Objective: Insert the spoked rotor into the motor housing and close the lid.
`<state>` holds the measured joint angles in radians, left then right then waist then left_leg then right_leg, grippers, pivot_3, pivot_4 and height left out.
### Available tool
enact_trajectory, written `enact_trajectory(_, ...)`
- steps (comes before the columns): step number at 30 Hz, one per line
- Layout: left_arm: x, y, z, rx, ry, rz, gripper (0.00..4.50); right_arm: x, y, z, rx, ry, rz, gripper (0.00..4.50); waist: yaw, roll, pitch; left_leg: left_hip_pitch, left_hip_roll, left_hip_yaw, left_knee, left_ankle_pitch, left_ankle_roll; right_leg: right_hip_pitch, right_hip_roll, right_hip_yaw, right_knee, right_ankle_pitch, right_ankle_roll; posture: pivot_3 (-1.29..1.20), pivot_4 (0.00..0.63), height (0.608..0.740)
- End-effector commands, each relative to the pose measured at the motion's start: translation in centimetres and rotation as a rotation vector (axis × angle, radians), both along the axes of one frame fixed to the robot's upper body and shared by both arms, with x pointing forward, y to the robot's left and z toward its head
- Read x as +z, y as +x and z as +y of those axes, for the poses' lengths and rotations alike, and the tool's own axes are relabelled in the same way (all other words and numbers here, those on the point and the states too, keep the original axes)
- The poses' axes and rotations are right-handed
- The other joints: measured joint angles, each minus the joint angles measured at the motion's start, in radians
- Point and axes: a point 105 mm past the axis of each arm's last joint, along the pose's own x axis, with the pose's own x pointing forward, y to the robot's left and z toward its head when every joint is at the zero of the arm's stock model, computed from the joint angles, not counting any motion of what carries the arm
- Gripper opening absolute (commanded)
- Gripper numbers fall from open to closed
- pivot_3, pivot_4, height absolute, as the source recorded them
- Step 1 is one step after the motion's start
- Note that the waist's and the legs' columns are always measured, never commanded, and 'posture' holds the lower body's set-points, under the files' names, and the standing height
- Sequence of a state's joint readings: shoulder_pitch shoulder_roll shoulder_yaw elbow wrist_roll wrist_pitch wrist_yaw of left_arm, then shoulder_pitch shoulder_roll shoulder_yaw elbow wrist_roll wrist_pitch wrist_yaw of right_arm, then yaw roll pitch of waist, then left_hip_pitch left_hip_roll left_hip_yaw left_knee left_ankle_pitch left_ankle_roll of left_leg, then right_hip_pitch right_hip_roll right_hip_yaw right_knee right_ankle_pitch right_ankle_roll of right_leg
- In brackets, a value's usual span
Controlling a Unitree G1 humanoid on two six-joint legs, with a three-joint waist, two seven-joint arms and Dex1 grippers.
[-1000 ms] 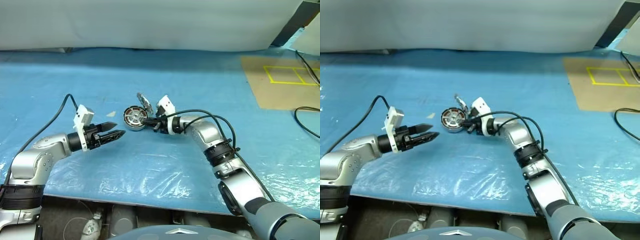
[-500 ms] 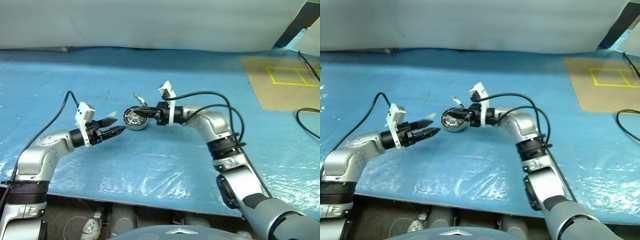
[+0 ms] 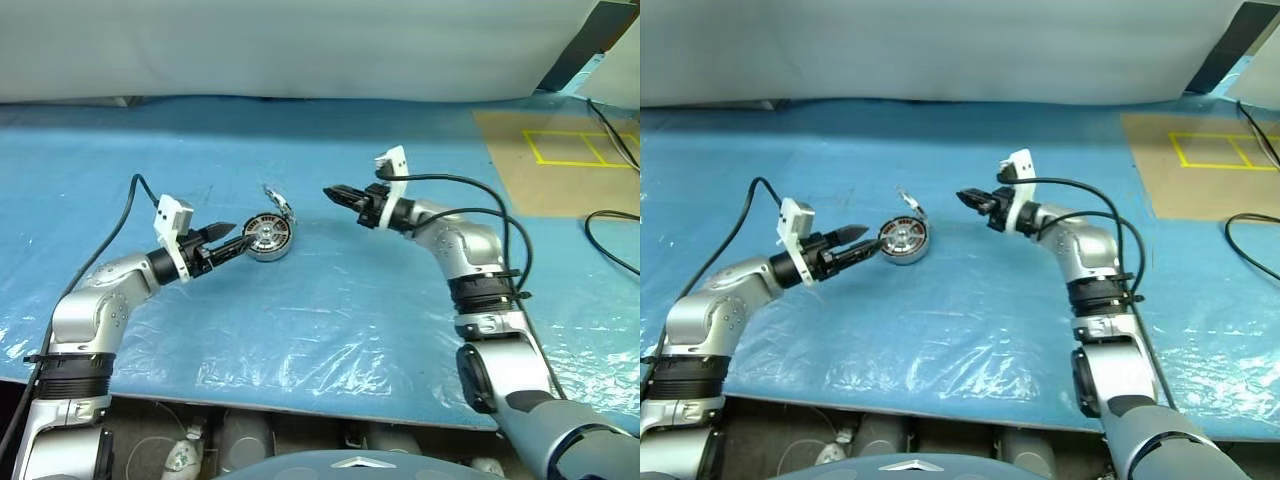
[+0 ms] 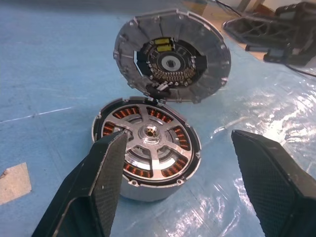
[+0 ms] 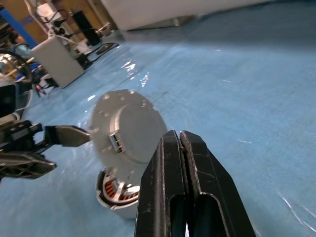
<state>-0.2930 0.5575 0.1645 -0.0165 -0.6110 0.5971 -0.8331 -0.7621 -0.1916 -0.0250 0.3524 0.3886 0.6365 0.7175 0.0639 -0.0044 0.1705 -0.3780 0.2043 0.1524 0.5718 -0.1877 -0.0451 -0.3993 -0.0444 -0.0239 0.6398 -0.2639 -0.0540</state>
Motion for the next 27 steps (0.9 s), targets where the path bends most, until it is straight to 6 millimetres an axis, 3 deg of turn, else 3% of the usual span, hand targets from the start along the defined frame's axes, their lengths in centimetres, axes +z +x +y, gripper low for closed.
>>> enact_trajectory(1,1.5,0.6,0.7,0.040,-0.007,-0.067,3.54,0.1,1.0,1.8,-0.042,-0.057,-0.049,0.00,0.002,0.000,0.000,-0.001,0.000,0.000,0.000,0.000,0.000,-0.001,0.000,0.000,0.000,0.000,0.000,0.00,0.150,0.740)
enact_trajectory(4,1.6,1.0,1.1,0.075,-0.012,-0.078,3.54,-0.6,0.8,4.4,-0.012,-0.079,-0.041,0.00,0.001,0.000,0.000,-0.004,0.000,0.000,0.000,0.000,0.000,-0.003,0.000,0.000,0.000,0.000,0.000,0.00,0.150,0.740)
enact_trajectory(8,1.8,1.1,1.4,0.095,-0.012,-0.088,3.54,0.0,0.1,7.0,0.041,-0.040,-0.053,0.00,0.002,0.000,0.000,-0.005,0.000,-0.001,0.000,0.000,0.000,-0.004,0.000,-0.001,0.000,0.000,0.000,0.00,0.150,0.740)
enact_trajectory(17,1.9,0.9,1.9,0.144,-0.041,-0.093,3.54,-0.8,-1.6,9.8,0.147,-0.095,-0.084,0.00,0.000,0.000,0.000,-0.004,0.000,-0.001,0.000,0.000,0.000,-0.003,0.000,-0.001,0.000,0.000,0.001,0.00,0.150,0.740)
enact_trajectory(23,2.5,0.9,2.0,0.154,-0.066,-0.098,3.54,-3.5,-2.3,10.5,0.198,-0.195,-0.072,0.00,-0.004,0.000,0.000,-0.004,0.000,-0.001,0.000,0.000,0.000,-0.003,0.000,-0.001,0.000,0.000,0.001,0.00,0.150,0.740)
enact_trajectory(27,2.5,1.0,2.0,0.156,-0.071,-0.099,3.54,-6.7,-2.0,9.8,0.175,-0.296,-0.036,0.00,-0.007,0.000,0.000,-0.004,0.001,-0.001,0.000,0.000,0.000,-0.003,-0.001,-0.001,0.000,0.000,0.001,0.00,0.150,0.740)
